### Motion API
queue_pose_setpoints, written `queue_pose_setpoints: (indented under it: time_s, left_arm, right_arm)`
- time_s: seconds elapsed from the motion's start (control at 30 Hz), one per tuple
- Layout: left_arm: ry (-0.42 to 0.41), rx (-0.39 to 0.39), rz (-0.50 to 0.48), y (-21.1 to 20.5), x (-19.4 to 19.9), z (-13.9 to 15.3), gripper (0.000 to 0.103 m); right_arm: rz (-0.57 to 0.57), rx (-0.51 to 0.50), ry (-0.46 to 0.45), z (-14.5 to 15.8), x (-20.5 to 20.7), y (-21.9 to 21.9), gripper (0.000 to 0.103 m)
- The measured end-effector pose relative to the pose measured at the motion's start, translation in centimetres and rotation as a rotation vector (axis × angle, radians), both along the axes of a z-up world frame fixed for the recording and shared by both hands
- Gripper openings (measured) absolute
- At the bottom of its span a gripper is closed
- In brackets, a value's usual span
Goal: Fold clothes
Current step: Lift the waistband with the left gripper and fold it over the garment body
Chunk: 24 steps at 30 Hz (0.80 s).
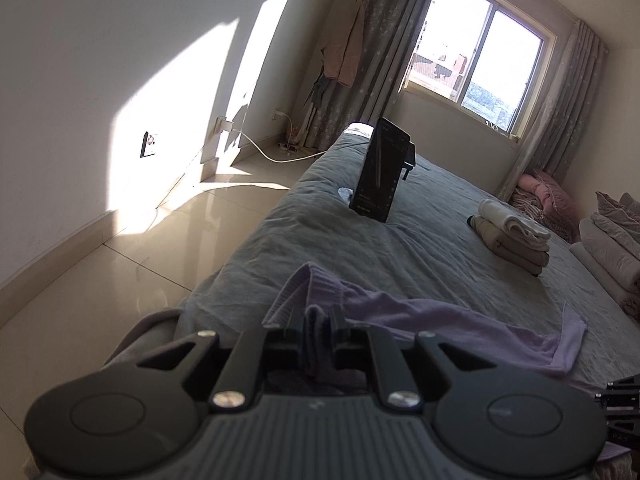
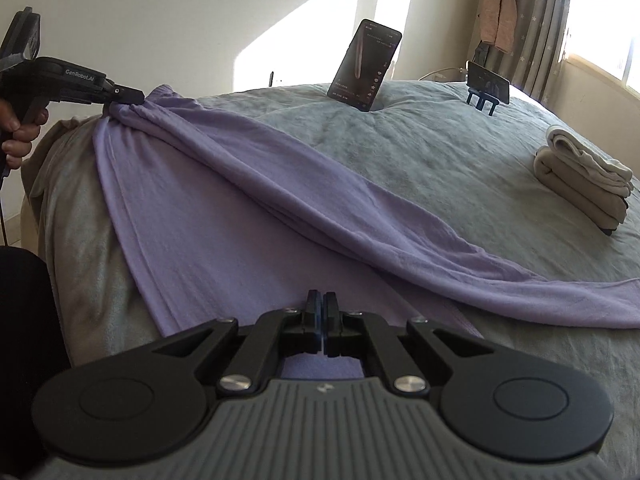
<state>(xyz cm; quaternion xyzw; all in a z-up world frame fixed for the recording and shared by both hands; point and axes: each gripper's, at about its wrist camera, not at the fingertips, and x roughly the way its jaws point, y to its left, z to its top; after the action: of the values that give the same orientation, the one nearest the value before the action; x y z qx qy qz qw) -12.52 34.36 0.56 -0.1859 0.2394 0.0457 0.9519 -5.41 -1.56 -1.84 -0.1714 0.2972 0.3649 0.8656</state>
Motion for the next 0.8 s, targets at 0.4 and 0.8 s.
queue_pose_setpoints:
  time_s: [0.4, 0.8]
  left_arm:
    - [-0.01, -0.304, 0.054, 0.7, -3.0, 1.7, 0.051]
    - [0.053, -0.422, 0.023, -1.8, -1.8, 1.4, 0.061]
  right_arm:
    - [-0.076, 0.182, 0.155, 0.9, 1.5, -2.1, 0.017]
    - [-0.089, 0.243, 0.139, 1.9, 2.3, -2.4, 0.039]
